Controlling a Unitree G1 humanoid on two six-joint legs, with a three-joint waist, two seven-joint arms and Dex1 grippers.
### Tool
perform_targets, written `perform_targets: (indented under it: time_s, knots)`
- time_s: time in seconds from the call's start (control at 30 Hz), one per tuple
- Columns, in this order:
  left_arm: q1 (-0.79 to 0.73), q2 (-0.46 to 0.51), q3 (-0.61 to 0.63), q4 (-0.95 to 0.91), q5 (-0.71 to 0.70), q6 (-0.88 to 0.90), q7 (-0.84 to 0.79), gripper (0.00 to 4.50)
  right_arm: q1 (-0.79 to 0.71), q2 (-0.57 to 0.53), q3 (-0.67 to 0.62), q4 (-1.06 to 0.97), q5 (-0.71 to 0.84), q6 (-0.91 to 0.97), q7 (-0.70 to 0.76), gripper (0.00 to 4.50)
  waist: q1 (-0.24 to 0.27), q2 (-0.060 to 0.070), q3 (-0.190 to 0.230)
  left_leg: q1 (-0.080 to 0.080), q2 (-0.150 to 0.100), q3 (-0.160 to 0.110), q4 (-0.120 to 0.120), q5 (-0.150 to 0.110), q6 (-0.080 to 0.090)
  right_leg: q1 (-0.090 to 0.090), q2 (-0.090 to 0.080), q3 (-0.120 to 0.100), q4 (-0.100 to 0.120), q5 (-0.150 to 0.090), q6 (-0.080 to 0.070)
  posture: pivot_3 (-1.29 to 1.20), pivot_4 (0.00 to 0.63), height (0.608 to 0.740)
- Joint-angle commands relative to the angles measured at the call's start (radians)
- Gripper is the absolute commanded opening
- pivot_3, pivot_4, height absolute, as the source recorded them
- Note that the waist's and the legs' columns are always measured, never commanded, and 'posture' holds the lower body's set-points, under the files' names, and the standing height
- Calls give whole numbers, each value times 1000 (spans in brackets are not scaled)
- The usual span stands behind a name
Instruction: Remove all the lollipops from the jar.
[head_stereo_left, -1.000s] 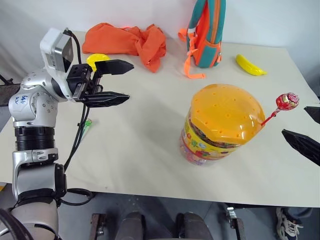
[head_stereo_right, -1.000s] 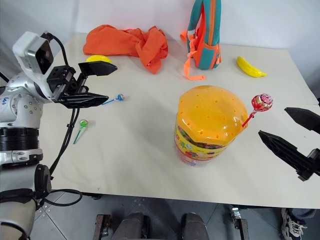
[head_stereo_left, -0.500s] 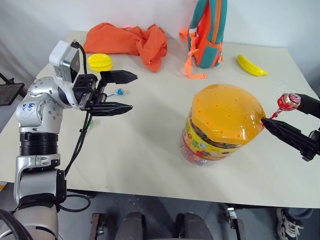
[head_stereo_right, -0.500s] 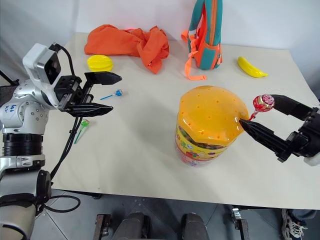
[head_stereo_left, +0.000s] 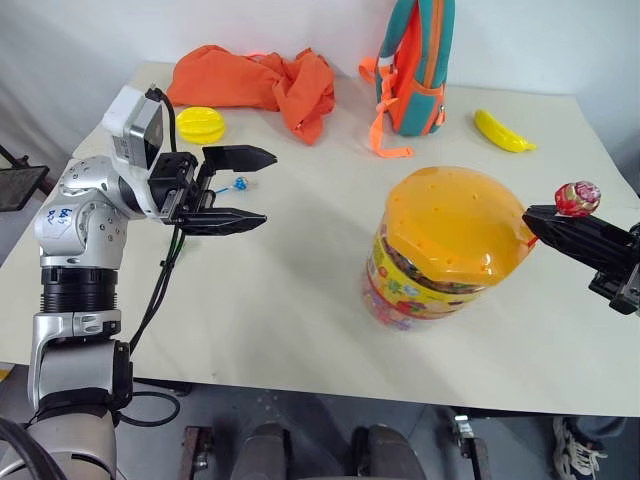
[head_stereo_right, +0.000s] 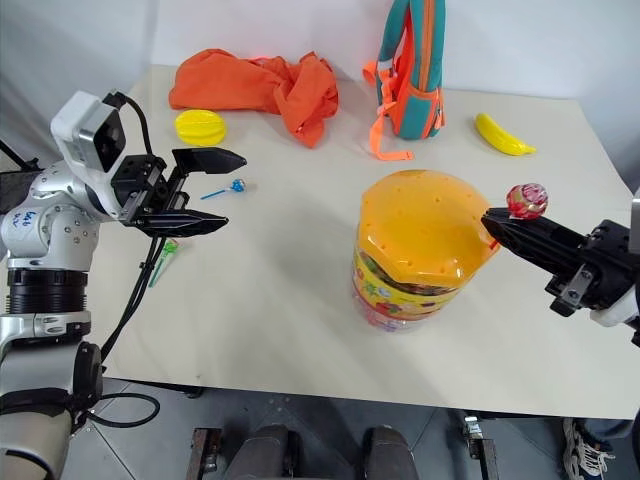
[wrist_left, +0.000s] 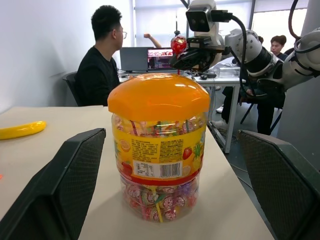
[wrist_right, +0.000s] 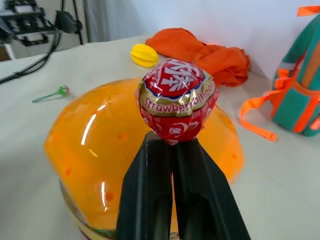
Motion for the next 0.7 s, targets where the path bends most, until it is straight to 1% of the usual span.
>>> perform_targets:
  time_s: [0.03, 0.17, 0.27, 0.37, 0.4, 0.5, 0.57, 0.63, 0.7]
  knots:
    - [-19, 23, -1, -23, -4, -9, -76, 4500, -23, -22, -57, -15, 24, -6, -23, 43, -1, 0, 0, 0, 0, 0, 0, 0, 0, 0, 0, 0, 0, 0, 0, 0, 150, 740]
    - [-27, 48, -17, -13, 6, -7, -98, 4500, -56, -46, -95, 11, 27, -7, -45, 43, -1, 0, 0, 0, 0, 0, 0, 0, 0, 0, 0, 0, 0, 0, 0, 0, 150, 740]
    - [-37, 62, -26, -1, 8, -11, -107, 4500, -120, -66, -128, 58, 36, -19, -94, 43, 0, 0, 0, 0, 0, 0, 0, 0, 0, 0, 0, 0, 0, 0, 0, 0, 150, 740]
    - [-43, 66, -33, 6, 7, -18, -109, 4500, -157, -78, -149, 107, 8, -11, -133, 43, 2, 0, 0, 0, 0, 0, 0, 0, 0, 0, 0, -1, 0, 0, 0, 0, 150, 740]
    - [-46, 64, -33, 7, 6, -19, -109, 4500, -149, -81, -159, 119, -8, 0, -133, 43, 1, 0, 0, 0, 0, 0, 0, 0, 0, 0, 0, -1, 0, 0, 0, 0, 150, 740]
    - [-48, 59, -35, -1, -3, -18, -105, 4500, -67, -63, -183, 171, -153, 17, -155, 43, 1, 0, 0, -1, 0, 1, 0, 0, 0, 0, 0, -1, 0, 0, 0, 0, 150, 740]
    - [-47, 61, -35, -5, -4, -17, -102, 4500, -18, -72, -160, 196, -226, 30, -148, 43, 2, 0, 0, -1, -1, 3, -1, 0, 0, 0, -1, -1, 0, 0, 0, 0, 150, 740]
    - [-46, 66, -35, -5, -2, -18, -101, 4500, 21, -105, -109, 236, -266, 93, -149, 43, -1, 0, 0, -1, -1, 5, -1, 0, 0, 0, -1, -1, 0, 0, 0, 0, 150, 740]
    - [-44, 71, -33, -9, -1, -17, -98, 4500, 50, -124, -55, 265, -327, 118, -138, 43, -1, 0, 0, -1, 0, 6, -1, 0, 0, 0, -1, -1, 0, 0, 0, 0, 150, 740]
